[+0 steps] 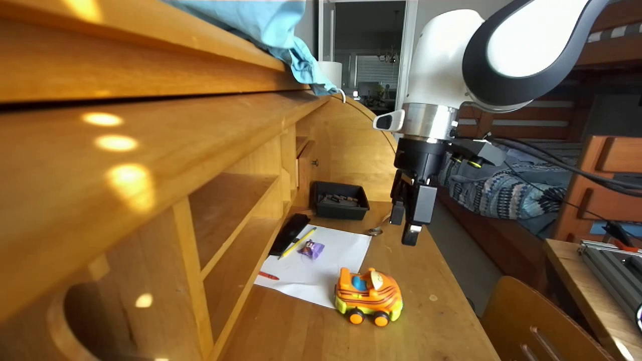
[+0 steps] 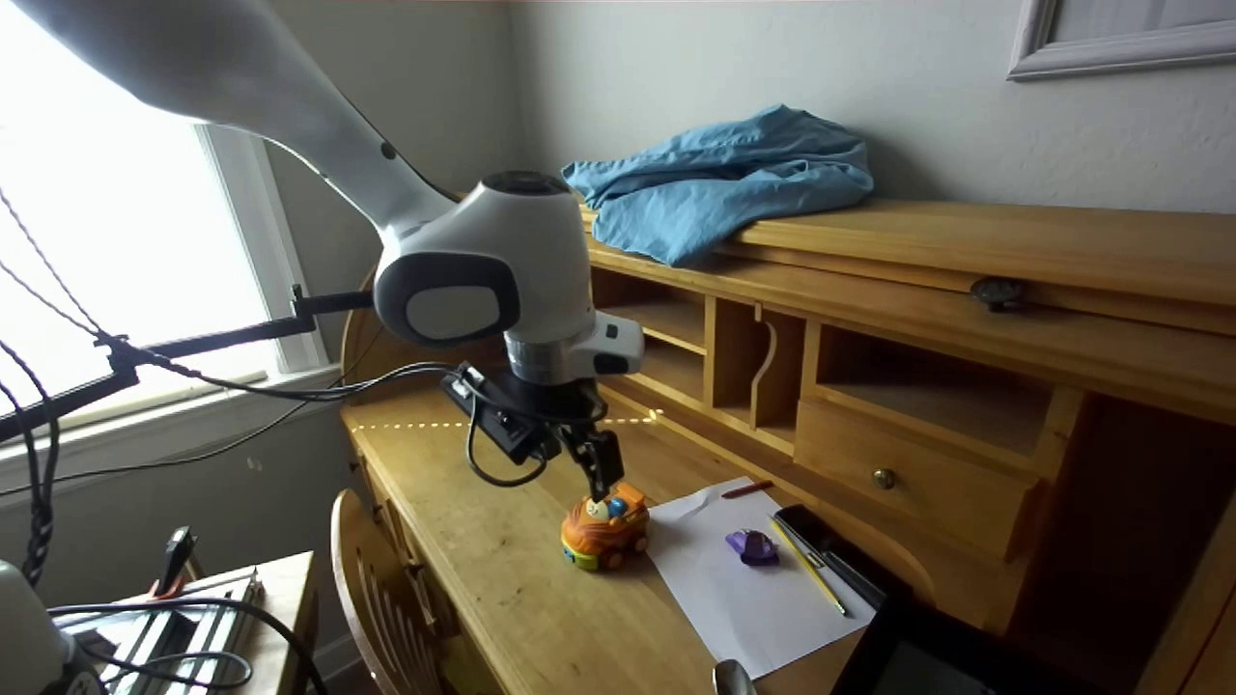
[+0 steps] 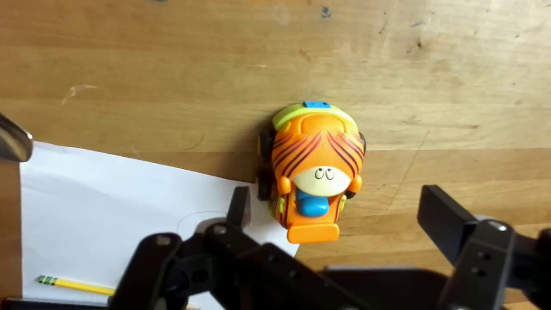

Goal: Move the toy car on the desk

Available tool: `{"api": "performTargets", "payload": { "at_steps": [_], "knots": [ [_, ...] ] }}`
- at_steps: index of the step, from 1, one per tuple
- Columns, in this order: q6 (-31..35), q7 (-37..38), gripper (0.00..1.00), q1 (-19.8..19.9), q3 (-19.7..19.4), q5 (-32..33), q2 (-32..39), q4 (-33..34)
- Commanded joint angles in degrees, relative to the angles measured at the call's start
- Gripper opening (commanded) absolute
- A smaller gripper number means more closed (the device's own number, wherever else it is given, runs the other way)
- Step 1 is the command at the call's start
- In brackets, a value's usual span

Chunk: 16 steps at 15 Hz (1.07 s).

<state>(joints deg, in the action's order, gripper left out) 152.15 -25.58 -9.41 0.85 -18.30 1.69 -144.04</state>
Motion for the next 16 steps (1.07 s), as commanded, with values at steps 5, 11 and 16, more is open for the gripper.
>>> {"api": "performTargets", "payload": {
  "at_steps": [5,11,16],
  "knots": [
    [3.05,5.56,1.0,3.02,4.56,2.84,10.96,6.99],
    [8.7,10.24,1.0,3.87,6.17,4.27,15.25,8.78],
    [9.26,14.23,1.0,3.4,5.81,8.45,17.74,10.18]
  ]
}}
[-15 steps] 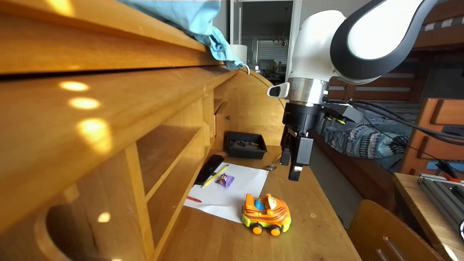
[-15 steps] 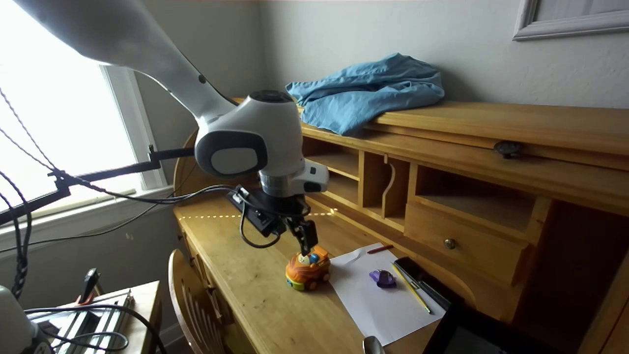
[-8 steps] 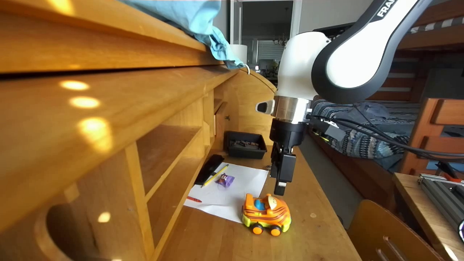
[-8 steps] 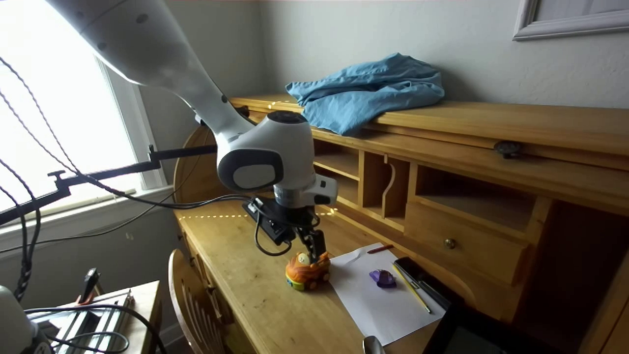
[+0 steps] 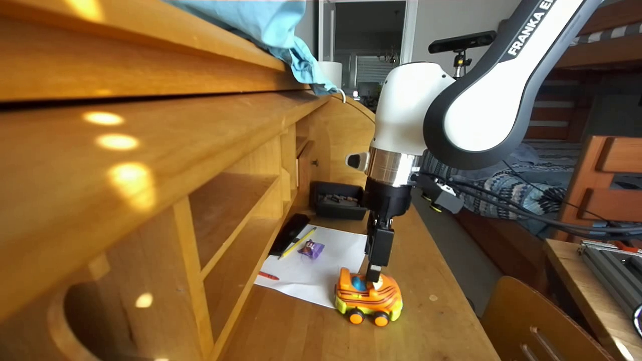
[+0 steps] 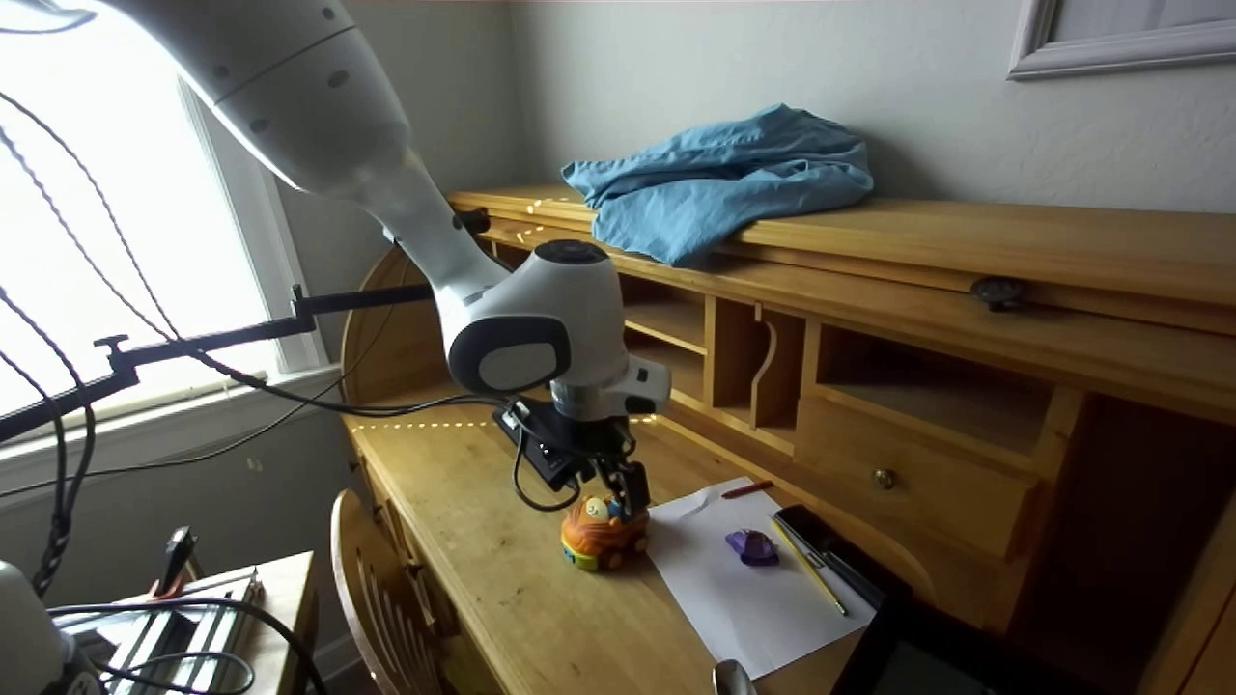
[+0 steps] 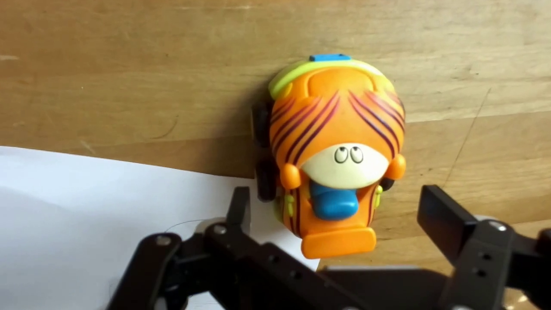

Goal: Move the toy car on the desk

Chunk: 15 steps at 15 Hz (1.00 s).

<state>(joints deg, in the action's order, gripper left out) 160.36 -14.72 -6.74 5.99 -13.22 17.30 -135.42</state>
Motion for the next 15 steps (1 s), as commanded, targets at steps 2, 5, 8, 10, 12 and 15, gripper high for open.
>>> {"api": "performTargets", "payload": {
  "at_steps": [2,5,8,10,12,15],
  "knots": [
    [0.73,4.31,1.0,0.8,0.72,4.46,2.84,2.09],
    [0.47,4.71,1.0,1.0,1.0,5.27,3.87,2.87],
    [1.58,3.85,1.0,1.56,1.89,4.69,4.72,3.11],
    [1.83,3.51,1.0,2.05,2.61,4.3,5.27,3.47],
    [1.87,3.47,1.0,2.39,3.06,4.44,5.78,3.72],
    [2.1,3.69,0.75,2.57,3.3,4.78,6.49,3.94]
  ]
}}
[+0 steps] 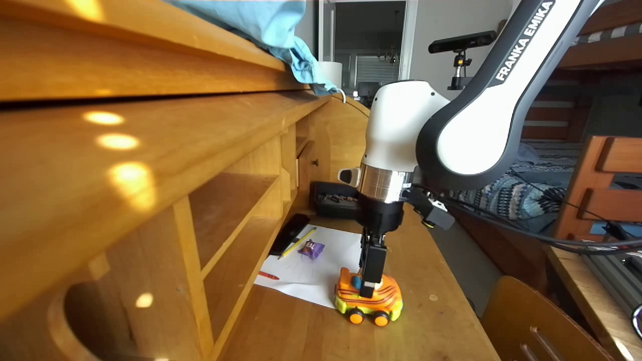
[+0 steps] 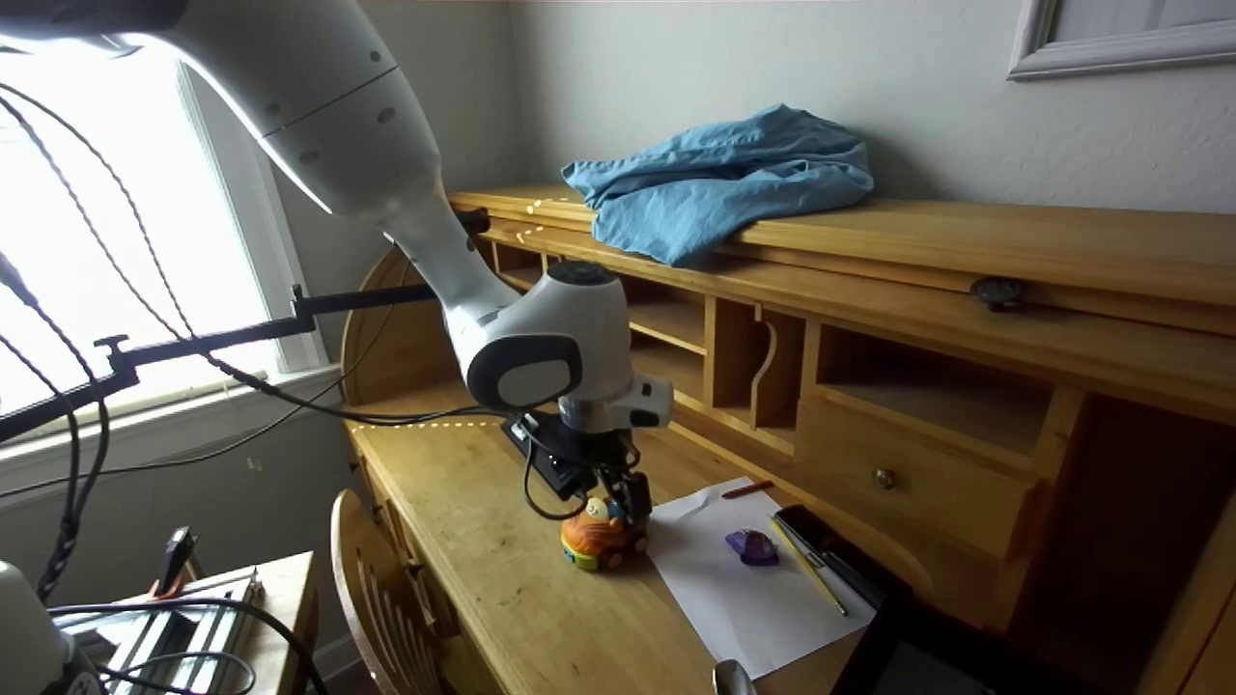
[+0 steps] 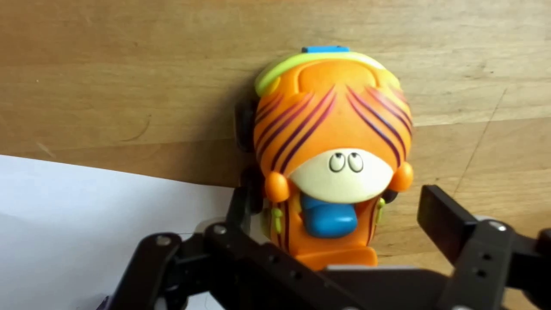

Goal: Move the toy car on the desk

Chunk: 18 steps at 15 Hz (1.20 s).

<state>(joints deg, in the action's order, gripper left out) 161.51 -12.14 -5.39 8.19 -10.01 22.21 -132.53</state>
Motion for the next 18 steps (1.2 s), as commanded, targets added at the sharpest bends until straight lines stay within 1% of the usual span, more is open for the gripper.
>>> {"api": "performTargets", "payload": {
  "at_steps": [1,3,4,10,11,12,18],
  "knots": [
    [0.91,1.21,0.74,1.29,1.15,1.51,1.74,1.11],
    [0.34,1.26,0.57,1.53,1.31,1.24,1.78,1.05],
    [0.05,1.17,0.78,1.48,1.38,1.46,0.59,0.32],
    [0.04,1.13,0.78,1.71,1.56,1.41,0.66,0.38],
    [0.04,1.12,0.53,1.72,1.57,1.4,0.66,0.38],
    [1.11,3.91,0.53,0.07,-0.24,2.63,0.28,-0.12],
    [3.85,14.61,0.52,-2.78,-2.31,2.01,-1.38,-1.31]
  ]
}}
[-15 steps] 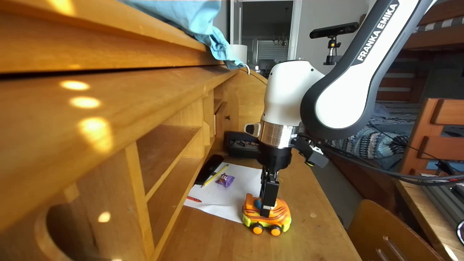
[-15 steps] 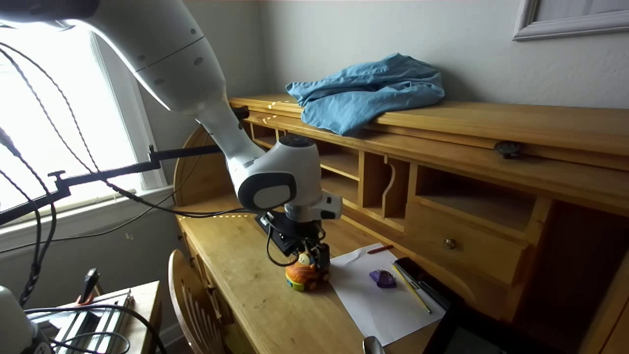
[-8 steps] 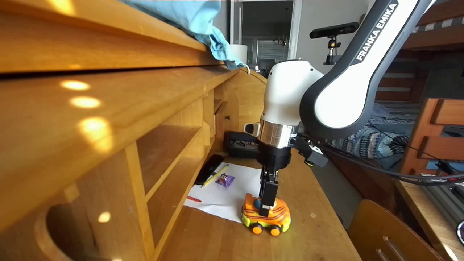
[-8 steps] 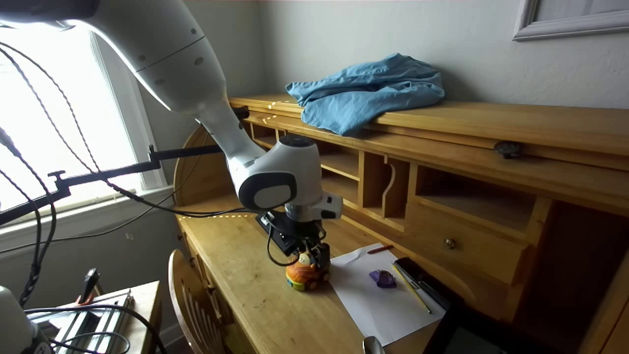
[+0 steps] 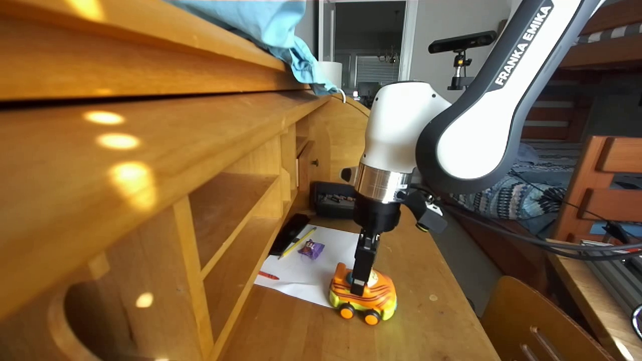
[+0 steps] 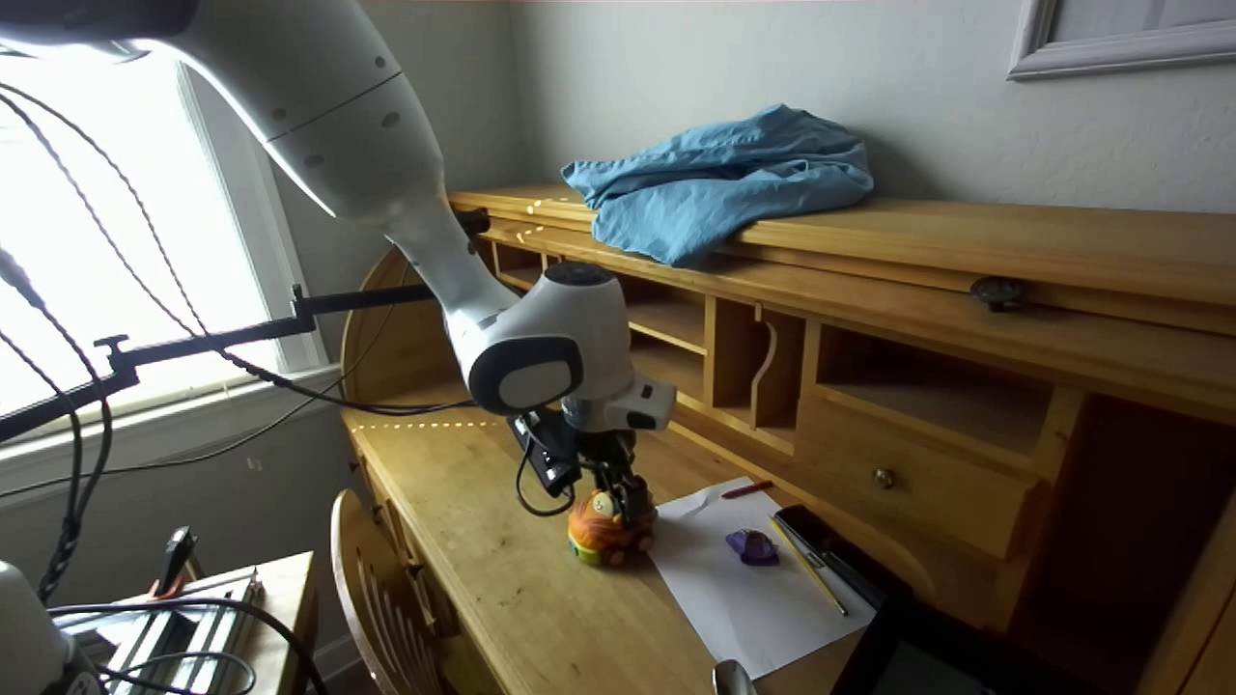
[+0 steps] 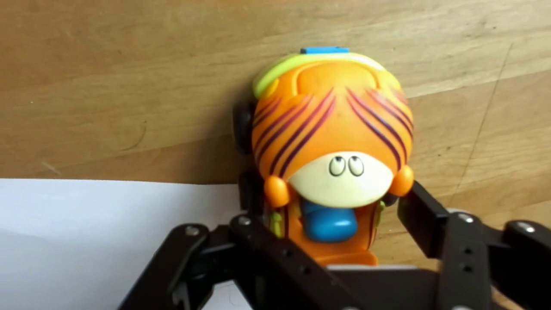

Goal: Move the toy car on the desk

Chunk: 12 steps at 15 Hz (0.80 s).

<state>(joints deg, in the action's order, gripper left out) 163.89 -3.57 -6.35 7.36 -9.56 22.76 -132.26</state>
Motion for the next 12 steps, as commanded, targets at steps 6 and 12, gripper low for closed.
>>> {"api": "performTargets", "payload": {
  "at_steps": [6,12],
  "knots": [
    [0.19,10.1,0.52,-0.12,2.49,-3.4,-5.92,-4.48],
    [0.22,13.42,0.77,-1.59,1.72,-2.51,-7.56,-6.16]
  ]
}}
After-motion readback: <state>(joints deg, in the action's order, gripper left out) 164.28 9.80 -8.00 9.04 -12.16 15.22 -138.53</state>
